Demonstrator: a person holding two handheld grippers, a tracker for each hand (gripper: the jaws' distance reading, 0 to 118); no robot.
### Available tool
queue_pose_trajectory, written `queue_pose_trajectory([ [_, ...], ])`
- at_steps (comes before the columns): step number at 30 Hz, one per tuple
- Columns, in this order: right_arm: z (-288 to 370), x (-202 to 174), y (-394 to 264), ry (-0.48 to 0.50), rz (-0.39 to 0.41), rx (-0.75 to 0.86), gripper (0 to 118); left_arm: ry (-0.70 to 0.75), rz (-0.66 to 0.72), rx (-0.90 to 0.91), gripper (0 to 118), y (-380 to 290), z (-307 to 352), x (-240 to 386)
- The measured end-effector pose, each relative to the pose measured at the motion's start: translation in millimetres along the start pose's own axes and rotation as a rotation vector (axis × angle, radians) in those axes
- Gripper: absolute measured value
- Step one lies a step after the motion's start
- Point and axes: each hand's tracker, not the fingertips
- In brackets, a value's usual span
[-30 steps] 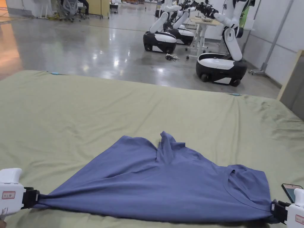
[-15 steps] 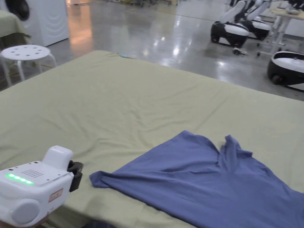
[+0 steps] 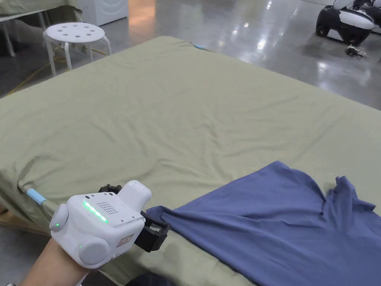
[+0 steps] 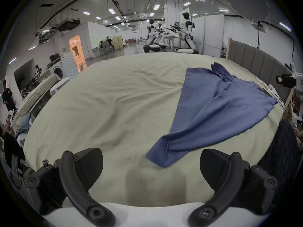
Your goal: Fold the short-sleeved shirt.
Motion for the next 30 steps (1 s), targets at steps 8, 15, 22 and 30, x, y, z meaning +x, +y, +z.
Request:
queue_pose_trajectory([
  [8, -22, 1, 12, -0.029, 0.012, -0.045, 0, -0.137, 0.037, -0.043, 7, 0, -23, -2],
  [15, -65, -9, 53, -0.025, 0.111, -0.079, 0, -0.138, 0.064, -0.002, 7, 2, 5, 3],
  [22, -167, 9, 104, -0.047, 0.178, -0.14, 0, -0.138, 0.083, 0.031, 7, 12, 27, 18],
  [30, -287, 53, 114, -0.006, 0.191, -0.165, 114, -0.114, 0.087, 0.025, 7, 18, 28, 28],
])
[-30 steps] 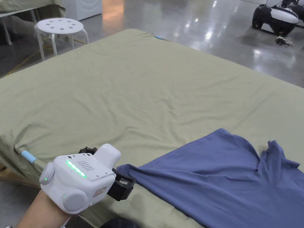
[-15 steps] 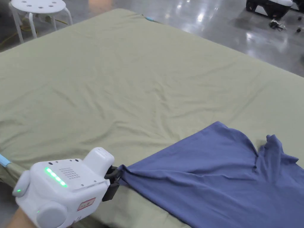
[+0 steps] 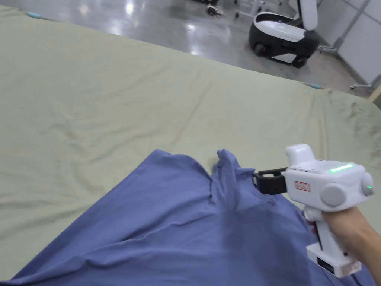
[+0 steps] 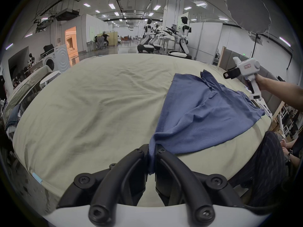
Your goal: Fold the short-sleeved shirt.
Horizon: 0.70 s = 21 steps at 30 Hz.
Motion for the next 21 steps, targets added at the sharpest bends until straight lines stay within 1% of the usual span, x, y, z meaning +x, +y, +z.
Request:
queue_pose_trajectory([
  [1, -10, 7, -6, -0.008, 0.01, -0.067, 115, -0.004, 0.007, -0.007, 7, 0, 0, 0],
  [2, -27, 12, -10, -0.018, 0.042, -0.126, 115, -0.002, 0.01, -0.006, 7, 1, 0, 1],
  [3, -39, 15, -14, -0.031, 0.063, -0.155, 115, -0.004, 0.014, -0.01, 7, 1, 0, 1],
  [4, -48, 19, -19, -0.047, 0.068, -0.178, 115, -0.006, 0.017, -0.014, 7, 2, -1, -1],
  [6, -50, 12, -23, -0.088, 0.064, -0.214, 114, -0.002, 0.013, -0.016, 7, 5, -2, -1],
  [7, -54, 13, -31, -0.108, 0.041, -0.23, 106, -0.002, 0.013, -0.016, 7, 5, -3, -1],
  [8, -58, 15, -39, -0.077, 0.001, -0.283, 94, 0.003, 0.015, -0.012, 7, 5, -4, -2],
  [9, -47, 12, -42, -0.06, -0.136, -0.306, 83, 0.004, 0.013, -0.012, 7, 6, -6, -2],
  [10, -39, 12, -41, -0.026, -0.223, -0.25, 67, 0.003, 0.016, -0.016, 7, 7, -8, -2],
  [11, -33, 10, -41, -0.027, -0.247, -0.239, 53, 0.005, 0.019, -0.016, 7, 8, -8, -1],
  [12, -29, 7, -42, -0.032, -0.228, -0.228, 42, 0.007, 0.022, -0.014, 7, 7, -11, -4],
  [13, -21, 4, -39, 0.009, -0.179, -0.227, 38, 0.004, 0.028, -0.016, 7, 9, -12, -6],
  [14, -16, 3, -37, 0.017, -0.174, -0.234, 38, 0.003, 0.033, -0.014, 7, 10, -11, -5],
  [16, -6, 1, -31, 0.008, -0.161, -0.238, 7, 0.012, 0.036, -0.01, 7, 13, -11, -5],
  [17, 0, 5, -31, 0.012, -0.2, -0.228, 7, 0.017, 0.04, -0.011, 7, 15, -12, -4],
  [18, 9, 6, -27, 0.037, -0.223, -0.217, 7, 0.029, 0.047, -0.006, 7, 17, -11, -4],
  [20, 30, 7, -18, 0.013, -0.227, -0.154, 7, 0.024, 0.069, 0.003, 7, 24, -11, -6],
  [21, 29, 21, -14, 0.036, -0.248, -0.137, 7, 0.022, 0.084, 0.011, 7, 30, -12, -7],
])
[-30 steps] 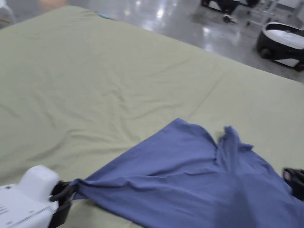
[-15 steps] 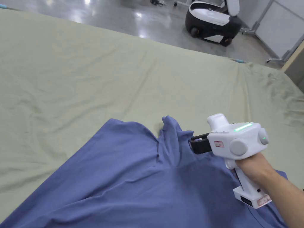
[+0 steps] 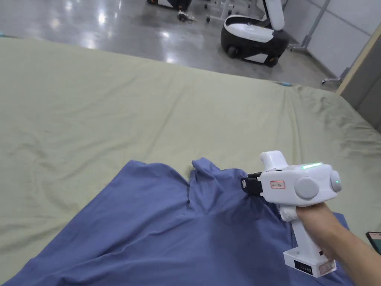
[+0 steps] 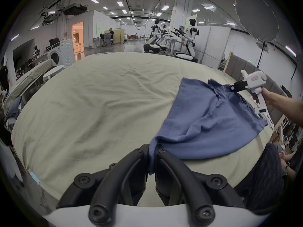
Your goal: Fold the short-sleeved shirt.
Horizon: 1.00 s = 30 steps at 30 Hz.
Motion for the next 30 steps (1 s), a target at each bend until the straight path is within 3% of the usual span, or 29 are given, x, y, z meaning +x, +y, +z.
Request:
queue_pose_trajectory([
  [3, 42, 7, 23, 0.003, 0.01, 0.069, 7, -0.022, 0.015, 0.033, 7, 24, -4, -2],
  [7, 123, -3, 52, -0.074, 0.054, 0.185, 7, -0.063, 0.047, 0.128, 7, 83, -10, 0],
  [12, 214, 20, 119, -0.132, 0.028, 0.347, 7, -0.092, 0.035, 0.258, 7, 200, -9, 19],
  [18, 301, 52, 205, -0.263, 0.058, 0.531, 7, -0.06, -0.037, 0.383, 7, 354, -3, 40],
  [22, 341, 70, 261, -0.296, 0.003, 0.646, 7, 0.006, -0.109, 0.484, 7, 448, 5, 61],
  [30, 366, 79, 356, -0.379, 0.024, 0.818, 7, 0.147, -0.164, 0.6, 7, 605, 32, 104],
])
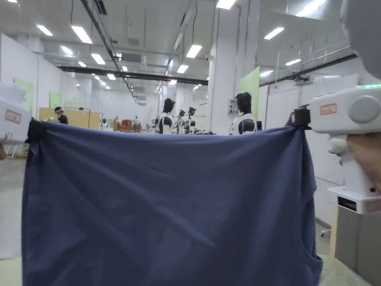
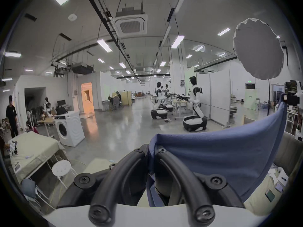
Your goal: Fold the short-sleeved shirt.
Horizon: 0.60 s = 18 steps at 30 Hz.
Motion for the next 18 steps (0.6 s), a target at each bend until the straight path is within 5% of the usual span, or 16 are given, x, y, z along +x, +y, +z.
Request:
queue_pose_trajectory([
  [10, -60, 0, 11, -0.047, -0.113, 0.065, 7, 0.052, 0.002, 0.051, 7, 48, -40, 21],
  [18, -104, -1, -89, -0.078, -0.207, -0.026, 7, 0.056, 0.015, -0.054, 7, -74, -96, 52],
])
